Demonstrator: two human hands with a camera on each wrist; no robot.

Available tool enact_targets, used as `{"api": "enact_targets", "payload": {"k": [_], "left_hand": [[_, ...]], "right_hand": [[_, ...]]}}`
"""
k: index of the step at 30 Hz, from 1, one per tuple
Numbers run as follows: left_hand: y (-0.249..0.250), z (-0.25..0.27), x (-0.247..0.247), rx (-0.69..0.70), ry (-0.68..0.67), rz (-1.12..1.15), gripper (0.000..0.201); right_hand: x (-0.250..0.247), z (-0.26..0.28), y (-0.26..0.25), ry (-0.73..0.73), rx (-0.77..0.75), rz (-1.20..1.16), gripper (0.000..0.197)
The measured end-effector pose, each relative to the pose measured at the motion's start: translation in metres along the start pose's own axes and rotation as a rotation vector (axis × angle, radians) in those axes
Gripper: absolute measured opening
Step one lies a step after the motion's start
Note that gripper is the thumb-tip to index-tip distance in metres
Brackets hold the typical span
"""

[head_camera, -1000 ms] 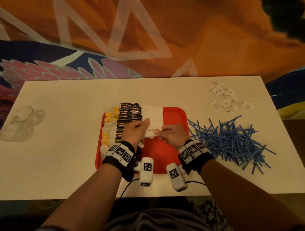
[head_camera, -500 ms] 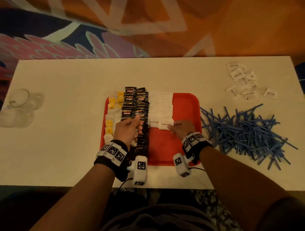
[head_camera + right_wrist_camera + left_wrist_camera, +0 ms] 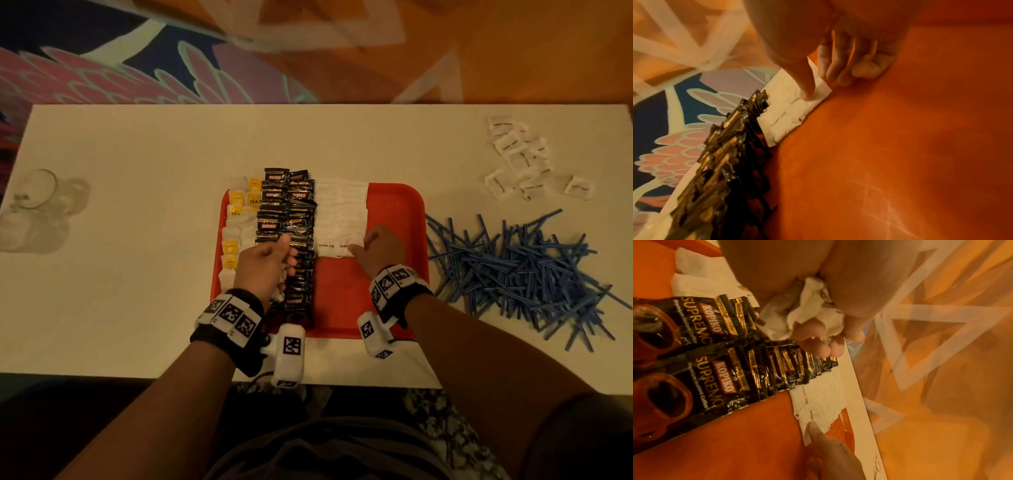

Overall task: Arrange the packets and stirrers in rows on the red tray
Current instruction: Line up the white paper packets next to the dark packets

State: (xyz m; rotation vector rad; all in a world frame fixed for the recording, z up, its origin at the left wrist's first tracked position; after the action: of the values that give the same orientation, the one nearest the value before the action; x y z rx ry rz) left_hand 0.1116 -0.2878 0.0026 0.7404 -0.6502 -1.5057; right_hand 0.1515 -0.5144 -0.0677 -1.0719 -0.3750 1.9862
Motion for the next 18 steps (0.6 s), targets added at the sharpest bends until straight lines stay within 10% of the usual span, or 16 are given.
{"api": "enact_targets", "payload": {"k": [4,18], "left_hand": [[0.0,0.0,-0.002,-0.01,0.004,0.014,0.035],[0.01,0.005,0.0,-0.058,-0.061,0.188,0.055]], "right_hand": [[0.013,0.005,-0.024,-0.007,-0.243,0.093,0.018],[-0.001,0.017,-0.032,-0.049,-0.245,0.009,0.023]]}}
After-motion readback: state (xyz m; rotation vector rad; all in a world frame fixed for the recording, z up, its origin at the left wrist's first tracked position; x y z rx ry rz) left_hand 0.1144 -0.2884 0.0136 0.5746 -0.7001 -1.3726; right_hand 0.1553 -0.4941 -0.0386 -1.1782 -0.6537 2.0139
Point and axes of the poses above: each hand's wrist, its own z-axis away from the middle knuckle, its own x-axis out of the palm, y = z × x, the point moved 5 cm from there along -z, towards the middle knuckle, and after that the axes turned 12 degrees about -y, right-handed, at the moved point
